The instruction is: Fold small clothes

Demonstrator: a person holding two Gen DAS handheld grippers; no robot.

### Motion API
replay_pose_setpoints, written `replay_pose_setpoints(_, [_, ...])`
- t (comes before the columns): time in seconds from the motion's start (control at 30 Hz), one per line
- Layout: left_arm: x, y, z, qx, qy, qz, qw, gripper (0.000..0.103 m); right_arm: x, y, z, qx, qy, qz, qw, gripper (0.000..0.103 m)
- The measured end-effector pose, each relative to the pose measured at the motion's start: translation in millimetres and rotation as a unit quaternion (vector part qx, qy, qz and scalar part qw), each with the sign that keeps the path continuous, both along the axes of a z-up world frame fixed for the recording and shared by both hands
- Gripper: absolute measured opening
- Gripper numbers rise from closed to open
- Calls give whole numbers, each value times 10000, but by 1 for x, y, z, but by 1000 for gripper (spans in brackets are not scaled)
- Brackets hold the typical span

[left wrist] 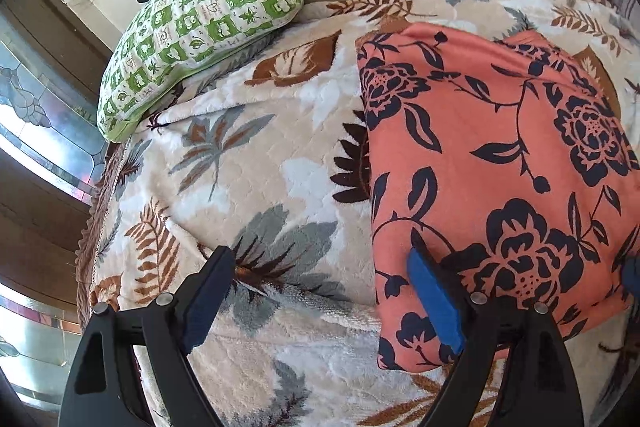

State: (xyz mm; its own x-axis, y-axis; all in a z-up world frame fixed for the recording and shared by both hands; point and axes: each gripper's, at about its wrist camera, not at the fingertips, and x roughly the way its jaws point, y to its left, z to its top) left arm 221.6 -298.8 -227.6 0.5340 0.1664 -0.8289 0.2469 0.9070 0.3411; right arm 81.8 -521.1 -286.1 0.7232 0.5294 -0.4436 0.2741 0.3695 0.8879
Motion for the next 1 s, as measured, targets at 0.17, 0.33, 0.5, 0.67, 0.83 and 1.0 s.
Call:
replay_pose_setpoints(0.17, [-6,13,28,-569,-415,-39,9975,88,-34,-34,25,-133,-518,-907,9944,67])
replay_pose_setpoints(0.33, [-17,9,35,-708,-758,-198,9944,88,-42,-35,49,-442,-1030,-1052,9881,67])
replay_pose_setpoints(0.5, [-25,-3,14,-366,-914,-423,9942,88,-17,-9,33,-656,-545,-718,9938,61])
replay_pose_setpoints(0.67, [-28,-5,-7,-229,-895,-619,9938,88,-1,-6,-7,-777,551,-644,9934,39])
replay_pose_setpoints(0.83, [-26,-4,-9,-377,-994,-737,9916,88,-4,-12,-10,-602,494,-626,9950,38])
replay_pose_setpoints(1.0, [-24,-1,-9,-529,-967,-837,9904,88,-1,-7,-6,-814,497,-606,9936,38])
